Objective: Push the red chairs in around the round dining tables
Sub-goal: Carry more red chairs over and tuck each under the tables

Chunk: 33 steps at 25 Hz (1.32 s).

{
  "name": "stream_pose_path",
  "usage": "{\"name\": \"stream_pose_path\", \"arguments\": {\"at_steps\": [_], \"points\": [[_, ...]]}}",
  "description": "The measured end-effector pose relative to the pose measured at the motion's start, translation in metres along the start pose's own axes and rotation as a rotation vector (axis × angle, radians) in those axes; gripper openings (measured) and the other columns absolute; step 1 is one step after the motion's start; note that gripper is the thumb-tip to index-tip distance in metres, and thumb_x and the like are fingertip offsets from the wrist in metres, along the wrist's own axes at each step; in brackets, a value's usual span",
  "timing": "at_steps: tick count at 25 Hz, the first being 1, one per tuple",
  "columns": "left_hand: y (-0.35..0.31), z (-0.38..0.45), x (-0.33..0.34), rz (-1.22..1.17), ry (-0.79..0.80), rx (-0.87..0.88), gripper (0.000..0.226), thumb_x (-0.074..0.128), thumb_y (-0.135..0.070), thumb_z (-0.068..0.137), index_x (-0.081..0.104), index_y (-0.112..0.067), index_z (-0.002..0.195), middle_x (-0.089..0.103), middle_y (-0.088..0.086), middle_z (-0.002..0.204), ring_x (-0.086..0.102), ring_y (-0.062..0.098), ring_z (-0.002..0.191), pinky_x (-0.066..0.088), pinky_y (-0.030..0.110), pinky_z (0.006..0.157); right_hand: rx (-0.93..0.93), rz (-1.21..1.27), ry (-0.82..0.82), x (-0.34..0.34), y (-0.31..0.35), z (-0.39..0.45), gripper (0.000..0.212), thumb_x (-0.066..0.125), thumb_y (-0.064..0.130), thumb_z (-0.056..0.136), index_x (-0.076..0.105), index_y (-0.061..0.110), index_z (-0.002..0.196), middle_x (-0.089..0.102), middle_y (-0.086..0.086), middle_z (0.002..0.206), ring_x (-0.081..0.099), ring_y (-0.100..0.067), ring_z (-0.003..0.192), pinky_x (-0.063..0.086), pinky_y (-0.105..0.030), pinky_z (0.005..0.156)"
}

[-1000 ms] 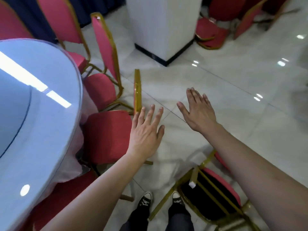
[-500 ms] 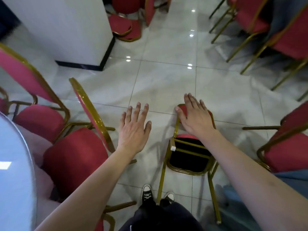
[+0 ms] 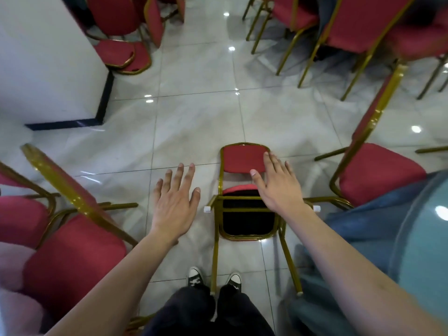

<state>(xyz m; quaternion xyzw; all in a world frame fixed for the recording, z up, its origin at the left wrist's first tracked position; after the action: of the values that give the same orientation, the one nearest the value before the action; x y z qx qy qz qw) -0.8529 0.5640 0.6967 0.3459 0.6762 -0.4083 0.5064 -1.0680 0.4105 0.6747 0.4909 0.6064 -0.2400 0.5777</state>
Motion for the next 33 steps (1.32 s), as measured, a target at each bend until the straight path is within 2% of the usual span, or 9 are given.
{"name": "stream_pose_path", "arguments": {"at_steps": [4, 10, 20, 26, 33], "points": [[-0.047, 0.006, 0.012, 0.047, 0.072, 0.083, 0.061, 0.018, -0.048, 0.106, -0.003, -0.033, 0.161, 0.001, 0.0, 0.17, 0.003, 0.026, 0.156, 0.005, 0.046, 0.127, 0.089, 0.032, -0.019, 0.001, -0.042, -0.032, 0.082, 0.006, 0.067, 0.101, 0.006, 0.014, 0.164, 0.01, -0.005, 0.171, 0.008, -0.018, 0.157, -0.001, -0.038, 0.128], [-0.1, 0.035, 0.014, 0.055, 0.096, 0.218, 0.062, 0.019, -0.047, 0.105, -0.001, -0.033, 0.162, 0.003, 0.0, 0.17, 0.003, 0.026, 0.157, 0.006, 0.045, 0.126, 0.186, 0.053, -0.071, -0.013, -0.095, -0.039, 0.081, 0.008, 0.064, 0.102, 0.007, 0.013, 0.164, 0.011, -0.006, 0.171, 0.007, -0.019, 0.157, 0.002, -0.041, 0.128], [-0.087, 0.129, 0.024, -0.016, 0.171, 0.312, 0.061, 0.021, -0.047, 0.106, 0.001, -0.032, 0.162, 0.006, 0.001, 0.17, 0.007, 0.028, 0.156, 0.008, 0.046, 0.126, 0.377, 0.021, -0.085, -0.022, -0.125, 0.005, 0.081, 0.004, 0.067, 0.101, 0.007, 0.017, 0.164, 0.01, -0.003, 0.171, 0.006, -0.017, 0.157, -0.002, -0.037, 0.127], [-0.079, 0.196, 0.05, -0.01, 0.26, 0.397, 0.062, 0.023, -0.045, 0.107, 0.001, -0.03, 0.162, 0.008, 0.004, 0.17, 0.008, 0.03, 0.156, 0.009, 0.047, 0.125, 0.399, -0.033, 0.018, 0.003, -0.098, 0.048, 0.083, 0.0, 0.066, 0.098, 0.003, 0.016, 0.164, 0.007, -0.004, 0.171, 0.004, -0.017, 0.158, -0.002, -0.038, 0.128], [-0.077, 0.256, 0.092, 0.037, 0.317, 0.316, 0.062, 0.022, -0.046, 0.107, 0.001, -0.029, 0.162, 0.007, 0.004, 0.17, 0.007, 0.03, 0.156, 0.01, 0.048, 0.126, 0.319, -0.092, 0.118, 0.033, -0.125, 0.111, 0.084, -0.005, 0.067, 0.097, 0.002, 0.016, 0.164, 0.007, -0.003, 0.171, 0.003, -0.017, 0.158, -0.001, -0.039, 0.128]]}}
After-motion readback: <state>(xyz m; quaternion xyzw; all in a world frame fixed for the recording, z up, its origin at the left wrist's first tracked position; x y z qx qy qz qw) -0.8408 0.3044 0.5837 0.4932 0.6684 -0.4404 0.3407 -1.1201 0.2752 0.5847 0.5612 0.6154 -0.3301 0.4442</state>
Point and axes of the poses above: each hand's wrist, its own z-axis towards the middle knuckle, its own x-axis out of the palm, y = z × x, the point moved 7 cm from there along z, towards the middle knuckle
